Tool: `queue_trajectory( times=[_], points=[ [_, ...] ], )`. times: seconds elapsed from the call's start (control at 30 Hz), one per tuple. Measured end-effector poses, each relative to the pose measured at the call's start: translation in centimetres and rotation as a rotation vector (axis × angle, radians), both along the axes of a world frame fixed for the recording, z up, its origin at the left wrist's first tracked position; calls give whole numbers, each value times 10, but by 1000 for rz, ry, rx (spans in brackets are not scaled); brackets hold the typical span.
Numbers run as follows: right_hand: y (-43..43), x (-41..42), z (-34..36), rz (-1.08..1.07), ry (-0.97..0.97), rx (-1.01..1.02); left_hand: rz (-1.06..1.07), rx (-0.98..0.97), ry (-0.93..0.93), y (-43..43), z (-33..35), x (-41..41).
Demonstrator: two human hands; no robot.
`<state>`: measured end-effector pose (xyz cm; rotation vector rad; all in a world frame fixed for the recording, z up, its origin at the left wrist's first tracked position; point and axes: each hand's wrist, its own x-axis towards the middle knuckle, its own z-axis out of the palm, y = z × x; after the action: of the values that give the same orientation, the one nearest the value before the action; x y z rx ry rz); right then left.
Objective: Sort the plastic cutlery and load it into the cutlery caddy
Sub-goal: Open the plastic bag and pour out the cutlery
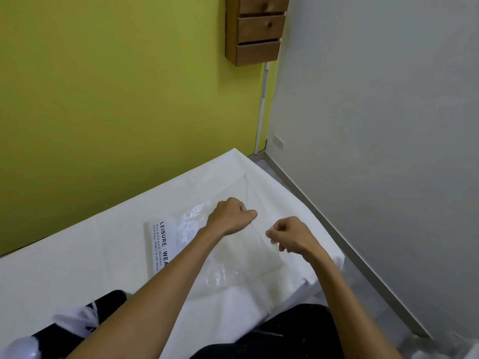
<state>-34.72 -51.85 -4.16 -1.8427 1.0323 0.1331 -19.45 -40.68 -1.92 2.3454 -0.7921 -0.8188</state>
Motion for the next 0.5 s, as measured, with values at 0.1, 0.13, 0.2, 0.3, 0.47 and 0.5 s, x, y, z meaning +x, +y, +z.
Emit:
queue_trajectory(
  times=[0.1, 0.13, 0.2, 0.3, 0.47, 0.5],
  points=[
    [-16, 3, -15, -21, 249, -122, 1, 45, -63, 10, 24, 6],
    [-18, 4, -17, -18, 319, -146, 4, 56, -75, 12, 30, 6],
    [-20, 10, -16, 5, 382, -243, 10, 68, -76, 15, 36, 2],
    [-16, 22, 2, -23, 270, -468, 42, 43, -30, 18, 33, -4],
    [-4, 49, 11, 108, -83, -127, 64, -60, 67, 22, 29, -6],
    [-3, 54, 5, 183, -22, 34, 67, -79, 76, 24, 31, -6]
  ],
)
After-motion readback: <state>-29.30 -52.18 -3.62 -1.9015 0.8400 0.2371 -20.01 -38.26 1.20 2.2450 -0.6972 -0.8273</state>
